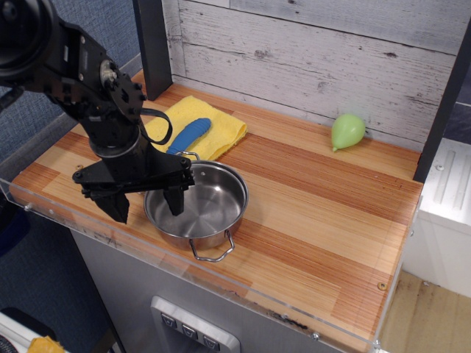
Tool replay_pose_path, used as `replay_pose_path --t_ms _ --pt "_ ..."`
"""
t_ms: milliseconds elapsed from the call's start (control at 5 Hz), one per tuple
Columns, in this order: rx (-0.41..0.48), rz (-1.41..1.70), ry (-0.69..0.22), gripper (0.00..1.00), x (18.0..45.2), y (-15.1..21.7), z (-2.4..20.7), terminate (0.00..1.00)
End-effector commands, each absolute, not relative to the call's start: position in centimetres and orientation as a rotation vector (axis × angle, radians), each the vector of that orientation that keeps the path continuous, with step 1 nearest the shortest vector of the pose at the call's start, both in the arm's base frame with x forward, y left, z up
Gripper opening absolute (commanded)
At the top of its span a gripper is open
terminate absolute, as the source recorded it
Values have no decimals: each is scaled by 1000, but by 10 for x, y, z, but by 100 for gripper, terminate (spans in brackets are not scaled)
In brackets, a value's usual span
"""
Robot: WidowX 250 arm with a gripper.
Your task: Move the bowl tot he front center table edge
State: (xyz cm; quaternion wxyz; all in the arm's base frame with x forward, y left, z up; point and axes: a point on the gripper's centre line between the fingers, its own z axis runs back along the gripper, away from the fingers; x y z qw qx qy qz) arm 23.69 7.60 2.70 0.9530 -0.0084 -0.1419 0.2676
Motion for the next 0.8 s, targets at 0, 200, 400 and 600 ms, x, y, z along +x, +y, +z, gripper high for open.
replay_pose_path --t_ms 0,200,400,600 --pt "-140 413 -452 100 272 62 91 0" --pt "-160 368 -520 100 278 50 128 0" --pt "-126 340 -541 100 277 39 153 0" --pt "-125 315 -572 100 277 34 170 0"
